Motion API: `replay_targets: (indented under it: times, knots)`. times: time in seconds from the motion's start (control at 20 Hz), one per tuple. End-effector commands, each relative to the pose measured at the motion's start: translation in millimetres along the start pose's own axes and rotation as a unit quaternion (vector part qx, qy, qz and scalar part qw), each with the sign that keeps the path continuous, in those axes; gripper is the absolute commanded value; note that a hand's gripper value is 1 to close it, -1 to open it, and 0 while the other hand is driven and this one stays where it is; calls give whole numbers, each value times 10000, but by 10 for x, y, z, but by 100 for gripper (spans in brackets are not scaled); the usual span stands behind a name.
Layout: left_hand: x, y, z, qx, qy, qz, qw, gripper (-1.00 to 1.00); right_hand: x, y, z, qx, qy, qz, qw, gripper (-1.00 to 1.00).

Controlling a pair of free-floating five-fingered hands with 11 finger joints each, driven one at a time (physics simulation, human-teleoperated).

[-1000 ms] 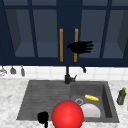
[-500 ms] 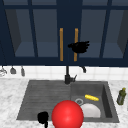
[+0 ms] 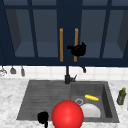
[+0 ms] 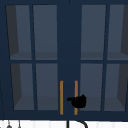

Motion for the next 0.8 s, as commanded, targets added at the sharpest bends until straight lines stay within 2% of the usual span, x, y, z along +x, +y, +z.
replay_targets:
  times: [0.0, 0.05, 0.1, 0.15, 0.2, 0.25, 0.3, 0.4, 0.45, 0.6, 0.75]
  knots:
    - [0, 0, 0, 0, 0, 0, 10000, 0, -26, 38, 50, -21, 106, 209, 9997, 100]
    - [0, 0, 0, 0, 0, 0, 10000, 0, -13, 69, 29, -1, 69, 152, 9999, 100]
    - [0, 0, 0, 0, 0, 0, 10000, 0, -23, -65, 44, 3, 14, -85, 10000, 100]
    - [0, 0, 0, 0, 0, 0, 10000, 0, -57, 156, 9, -207, -11, 80, 9998, 100]
    - [0, 0, 0, 0, 0, 0, 10000, 0, -99, -6, -4, -96, -43, 17, 9999, 100]
    - [0, 0, 0, 0, 0, 0, 10000, 0, 14, -306, 42, 14, -199, -338, 9992, 100]
    - [0, 0, 0, 0, 0, 0, 10000, 0, -42, -290, -3, 92, -310, -359, 9988, 100]
    - [0, 0, 0, 0, 0, 0, 10000, 0, -70, -391, -120, 338, -328, -220, 9986, 100]
    - [0, 0, 0, 0, 0, 0, 10000, 0, -68, -461, -147, 335, -366, -208, 9986, 100]
    - [0, 0, 0, 0, 0, 0, 10000, 0, -35, -630, -124, 977, -271, 43, 9948, 100]
    - [0, 0, 0, 0, 0, 0, 10000, 0, -50, -729, -52, 996, -51, 51, 9950, 100]
